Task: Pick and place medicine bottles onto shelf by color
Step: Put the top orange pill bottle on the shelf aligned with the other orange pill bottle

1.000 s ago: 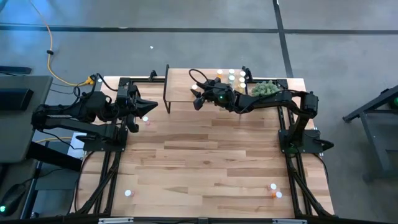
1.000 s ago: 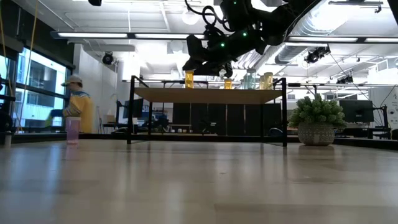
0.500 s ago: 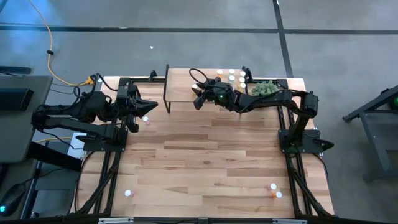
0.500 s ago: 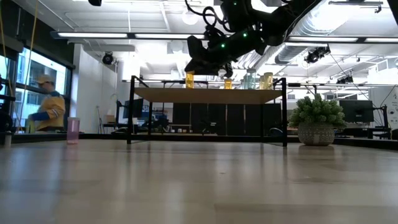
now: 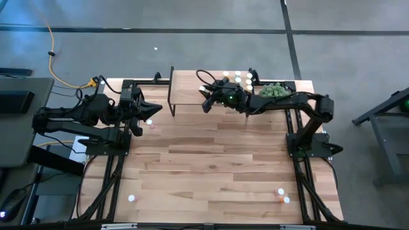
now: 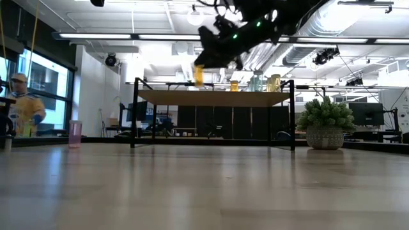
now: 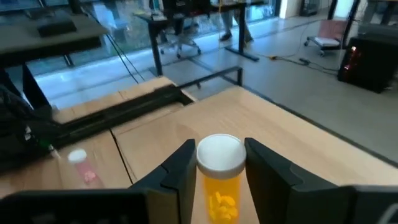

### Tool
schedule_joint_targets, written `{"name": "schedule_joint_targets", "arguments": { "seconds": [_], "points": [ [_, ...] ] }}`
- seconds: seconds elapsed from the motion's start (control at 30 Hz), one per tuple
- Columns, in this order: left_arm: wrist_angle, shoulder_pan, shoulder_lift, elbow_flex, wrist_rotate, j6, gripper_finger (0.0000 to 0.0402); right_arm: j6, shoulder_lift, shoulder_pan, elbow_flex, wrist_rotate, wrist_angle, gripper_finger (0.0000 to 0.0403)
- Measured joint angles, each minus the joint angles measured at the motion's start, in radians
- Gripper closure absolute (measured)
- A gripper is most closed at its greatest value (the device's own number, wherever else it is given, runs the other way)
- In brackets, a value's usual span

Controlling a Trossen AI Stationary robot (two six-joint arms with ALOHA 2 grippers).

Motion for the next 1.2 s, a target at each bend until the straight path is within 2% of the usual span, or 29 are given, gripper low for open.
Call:
{"name": "schedule_joint_targets", "arguments": {
  "seconds": [0.13, 0.23, 0.37, 0.43, 0.6, 0.77, 1.03, 1.2],
  "points": [
    [-0.013, 0.0, 0.0, 0.0, 0.0, 0.007, 0.0401, -0.012, -0.104, 0.028, 0.0, 0.115, -0.135, 0.0294],
    [-0.022, 0.0, 0.002, 0.0, 0.0, 0.008, 0.0401, -0.004, -0.175, 0.068, 0.0, 0.244, -0.273, 0.0294],
    [-0.022, 0.0, 0.009, 0.0, -0.002, 0.02, 0.0401, 0.064, -0.217, 0.111, -0.013, 0.383, -0.417, 0.0294],
    [-0.022, 0.0, 0.015, 0.0, -0.002, 0.026, 0.0401, 0.102, -0.222, 0.121, -0.045, 0.4, -0.401, 0.0294],
    [-0.021, 0.001, 0.03, 0.001, -0.005, 0.026, 0.0401, 0.127, -0.221, 0.095, -0.126, 0.41, -0.224, 0.0294],
    [-0.021, 0.001, 0.043, 0.001, -0.005, 0.026, 0.0401, 0.149, -0.216, 0.024, -0.089, 0.51, -0.247, 0.0294],
    [-0.018, 0.001, 0.046, 0.001, -0.005, 0.024, 0.0401, 0.195, -0.134, -0.023, -0.041, 0.476, -0.251, 0.0294],
    [-0.011, 0.001, 0.046, 0.001, -0.01, 0.023, 0.0401, 0.19, -0.073, -0.021, -0.03, 0.496, -0.253, 0.0294]
  ]
}}
